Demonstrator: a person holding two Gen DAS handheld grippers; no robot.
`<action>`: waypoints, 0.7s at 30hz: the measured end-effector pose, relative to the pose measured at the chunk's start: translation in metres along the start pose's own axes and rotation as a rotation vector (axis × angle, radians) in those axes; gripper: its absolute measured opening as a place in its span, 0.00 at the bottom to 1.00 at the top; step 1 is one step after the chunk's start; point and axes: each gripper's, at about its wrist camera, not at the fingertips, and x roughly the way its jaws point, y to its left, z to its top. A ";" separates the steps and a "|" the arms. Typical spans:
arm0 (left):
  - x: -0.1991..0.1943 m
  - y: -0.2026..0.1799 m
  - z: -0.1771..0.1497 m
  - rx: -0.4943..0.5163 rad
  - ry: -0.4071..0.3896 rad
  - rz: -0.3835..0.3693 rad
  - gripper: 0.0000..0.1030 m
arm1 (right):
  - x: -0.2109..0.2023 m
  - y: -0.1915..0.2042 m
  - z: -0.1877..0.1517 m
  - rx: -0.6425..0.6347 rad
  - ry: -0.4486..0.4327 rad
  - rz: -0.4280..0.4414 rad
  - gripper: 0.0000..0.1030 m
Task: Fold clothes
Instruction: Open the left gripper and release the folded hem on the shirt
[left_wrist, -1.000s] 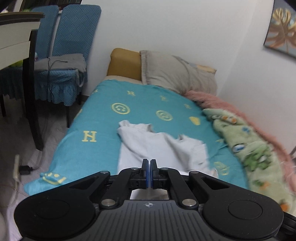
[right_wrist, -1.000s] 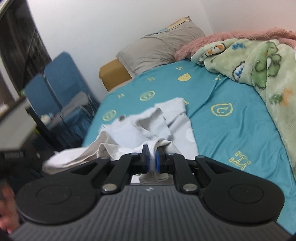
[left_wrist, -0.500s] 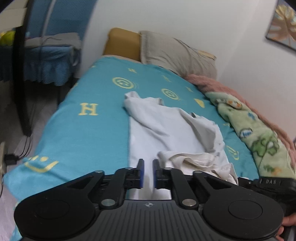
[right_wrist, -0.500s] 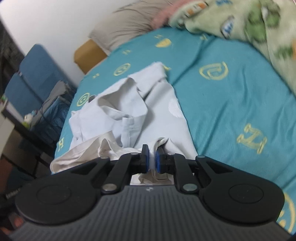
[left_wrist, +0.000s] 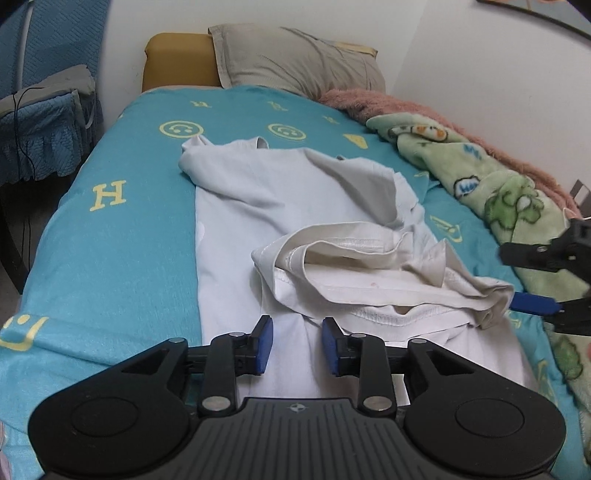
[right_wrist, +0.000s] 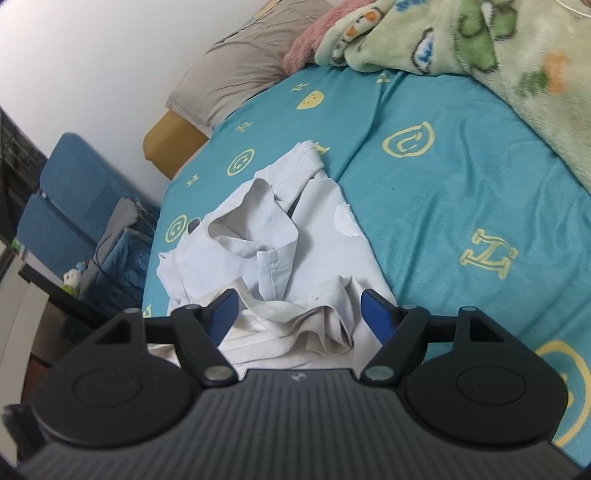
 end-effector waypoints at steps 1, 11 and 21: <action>0.002 0.001 0.000 -0.006 0.000 0.003 0.32 | -0.002 -0.001 0.000 0.003 0.000 -0.003 0.73; 0.002 -0.002 -0.003 -0.012 -0.027 0.044 0.39 | -0.017 -0.004 -0.014 -0.001 0.024 -0.057 0.73; -0.007 -0.012 -0.005 0.033 -0.046 0.093 0.03 | -0.020 -0.004 -0.016 -0.013 0.011 -0.065 0.73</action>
